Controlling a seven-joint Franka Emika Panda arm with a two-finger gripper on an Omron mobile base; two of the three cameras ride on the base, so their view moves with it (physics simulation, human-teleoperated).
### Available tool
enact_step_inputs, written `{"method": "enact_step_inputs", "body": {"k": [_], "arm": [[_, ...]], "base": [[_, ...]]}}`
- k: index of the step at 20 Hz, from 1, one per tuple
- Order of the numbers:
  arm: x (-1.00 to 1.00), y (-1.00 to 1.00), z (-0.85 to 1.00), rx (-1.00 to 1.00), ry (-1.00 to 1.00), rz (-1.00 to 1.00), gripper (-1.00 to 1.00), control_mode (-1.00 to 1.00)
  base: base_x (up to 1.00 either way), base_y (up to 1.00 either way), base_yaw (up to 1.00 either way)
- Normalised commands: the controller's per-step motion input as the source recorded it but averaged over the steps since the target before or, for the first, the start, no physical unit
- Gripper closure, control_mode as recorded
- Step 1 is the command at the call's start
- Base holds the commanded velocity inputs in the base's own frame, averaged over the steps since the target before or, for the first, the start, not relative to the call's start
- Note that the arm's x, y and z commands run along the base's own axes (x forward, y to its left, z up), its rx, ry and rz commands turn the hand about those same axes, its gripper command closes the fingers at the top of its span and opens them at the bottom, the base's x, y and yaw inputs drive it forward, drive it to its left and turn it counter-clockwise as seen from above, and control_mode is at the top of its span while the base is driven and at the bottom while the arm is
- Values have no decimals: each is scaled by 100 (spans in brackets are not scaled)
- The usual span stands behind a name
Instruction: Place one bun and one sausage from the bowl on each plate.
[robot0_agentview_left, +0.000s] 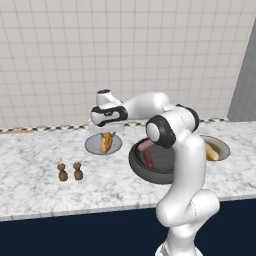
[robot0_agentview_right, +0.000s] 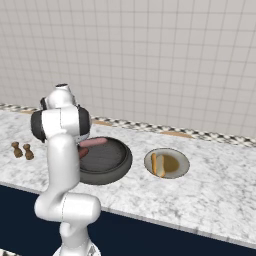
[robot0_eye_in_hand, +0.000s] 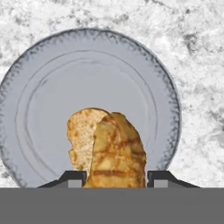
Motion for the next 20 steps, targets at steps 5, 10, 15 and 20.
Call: {"method": "enact_step_inputs", "body": {"k": [5,10,15,20], "arm": [[23,0,-30,0,-1,-3,100,-100],[28,0,-14,1,-4,-2,100,-100],[25,0,-2,0,-5,0,-100,-100],[2,-8,-6,5,-11,-1,-100,-100]], "base": [[0,0,0],[0,0,0],[0,0,0],[0,0,0]]}}
